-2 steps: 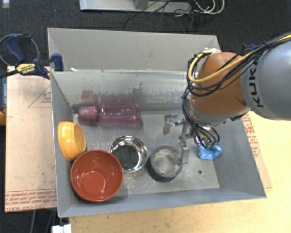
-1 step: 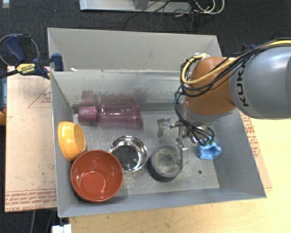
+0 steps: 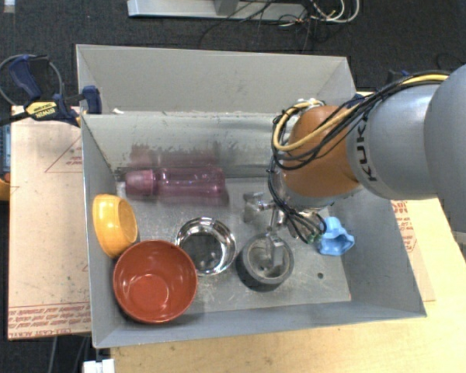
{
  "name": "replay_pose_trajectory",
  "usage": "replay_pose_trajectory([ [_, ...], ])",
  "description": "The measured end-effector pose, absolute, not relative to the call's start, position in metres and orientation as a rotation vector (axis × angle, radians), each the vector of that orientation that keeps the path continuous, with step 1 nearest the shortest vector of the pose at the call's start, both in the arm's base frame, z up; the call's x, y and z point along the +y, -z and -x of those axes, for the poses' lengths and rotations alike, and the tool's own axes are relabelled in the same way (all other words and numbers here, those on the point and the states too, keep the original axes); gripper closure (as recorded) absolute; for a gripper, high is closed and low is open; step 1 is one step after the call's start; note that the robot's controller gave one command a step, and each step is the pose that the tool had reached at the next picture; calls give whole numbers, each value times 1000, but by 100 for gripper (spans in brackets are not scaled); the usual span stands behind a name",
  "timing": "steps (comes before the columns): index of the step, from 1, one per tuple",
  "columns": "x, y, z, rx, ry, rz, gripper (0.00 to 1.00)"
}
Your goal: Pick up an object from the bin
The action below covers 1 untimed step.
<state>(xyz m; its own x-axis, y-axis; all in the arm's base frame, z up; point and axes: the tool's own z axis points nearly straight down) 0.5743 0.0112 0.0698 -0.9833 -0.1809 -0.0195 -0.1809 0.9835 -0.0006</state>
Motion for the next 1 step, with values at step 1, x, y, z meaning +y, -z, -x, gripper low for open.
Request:
replay_pose_trajectory([
  [1, -2, -71, -584, 3118, -8, 402, 100],
])
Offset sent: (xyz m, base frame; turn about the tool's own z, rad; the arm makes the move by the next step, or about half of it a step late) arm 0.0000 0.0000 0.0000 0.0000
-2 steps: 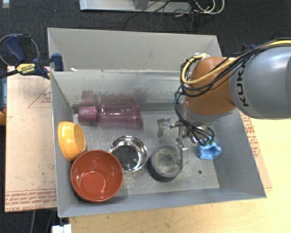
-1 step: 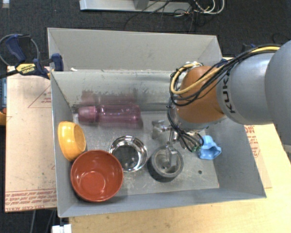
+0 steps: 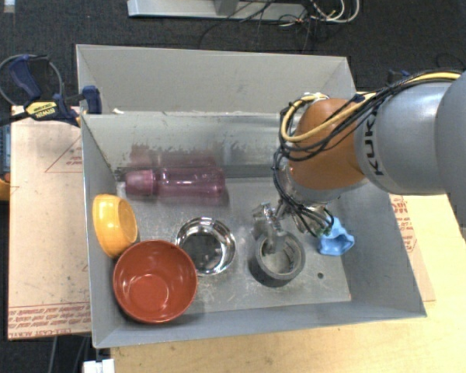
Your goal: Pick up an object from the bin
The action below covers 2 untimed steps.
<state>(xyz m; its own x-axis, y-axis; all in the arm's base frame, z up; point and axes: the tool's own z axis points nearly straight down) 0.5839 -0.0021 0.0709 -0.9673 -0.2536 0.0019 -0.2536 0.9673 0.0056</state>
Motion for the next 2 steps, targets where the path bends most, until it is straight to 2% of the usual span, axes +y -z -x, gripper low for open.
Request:
replay_pose_trajectory([
  [1, -2, -71, -584, -3113, 8, -401, 100],
  [2, -2, -86, -580, -3101, 11, -399, 100],
])
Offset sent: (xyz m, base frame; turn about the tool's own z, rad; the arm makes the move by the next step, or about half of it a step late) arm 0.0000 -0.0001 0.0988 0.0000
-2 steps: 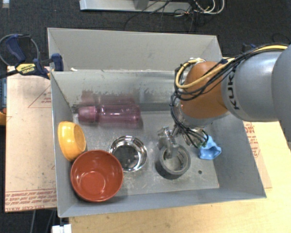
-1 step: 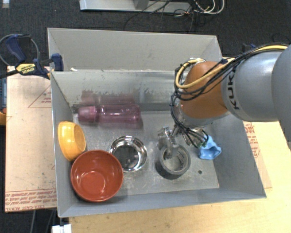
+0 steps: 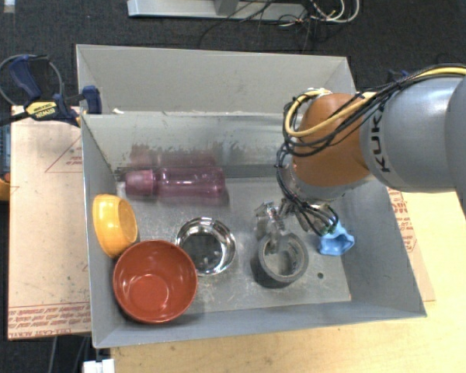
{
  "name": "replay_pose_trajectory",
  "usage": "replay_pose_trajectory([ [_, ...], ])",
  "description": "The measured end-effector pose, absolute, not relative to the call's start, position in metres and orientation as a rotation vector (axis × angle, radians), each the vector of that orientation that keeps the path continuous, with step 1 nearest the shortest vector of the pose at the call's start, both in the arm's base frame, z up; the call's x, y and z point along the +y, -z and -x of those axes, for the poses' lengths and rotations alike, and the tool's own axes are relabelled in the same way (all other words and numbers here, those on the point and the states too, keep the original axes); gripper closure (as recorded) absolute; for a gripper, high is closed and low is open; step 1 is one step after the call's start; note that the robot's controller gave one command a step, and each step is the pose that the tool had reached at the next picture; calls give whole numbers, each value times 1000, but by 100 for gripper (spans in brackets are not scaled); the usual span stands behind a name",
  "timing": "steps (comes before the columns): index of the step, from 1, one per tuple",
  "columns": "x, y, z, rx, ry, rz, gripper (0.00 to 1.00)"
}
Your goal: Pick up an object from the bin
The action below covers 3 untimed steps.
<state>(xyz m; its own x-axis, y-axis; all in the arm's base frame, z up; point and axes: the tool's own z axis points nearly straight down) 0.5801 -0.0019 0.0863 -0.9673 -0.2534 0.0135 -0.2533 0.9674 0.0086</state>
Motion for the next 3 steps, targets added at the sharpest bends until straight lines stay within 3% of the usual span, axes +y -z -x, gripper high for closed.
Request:
replay_pose_trajectory([
  [1, -2, -127, -583, -3112, 8, -400, 100],
  [3, -1, -156, -584, -3115, 8, -398, 100],
])
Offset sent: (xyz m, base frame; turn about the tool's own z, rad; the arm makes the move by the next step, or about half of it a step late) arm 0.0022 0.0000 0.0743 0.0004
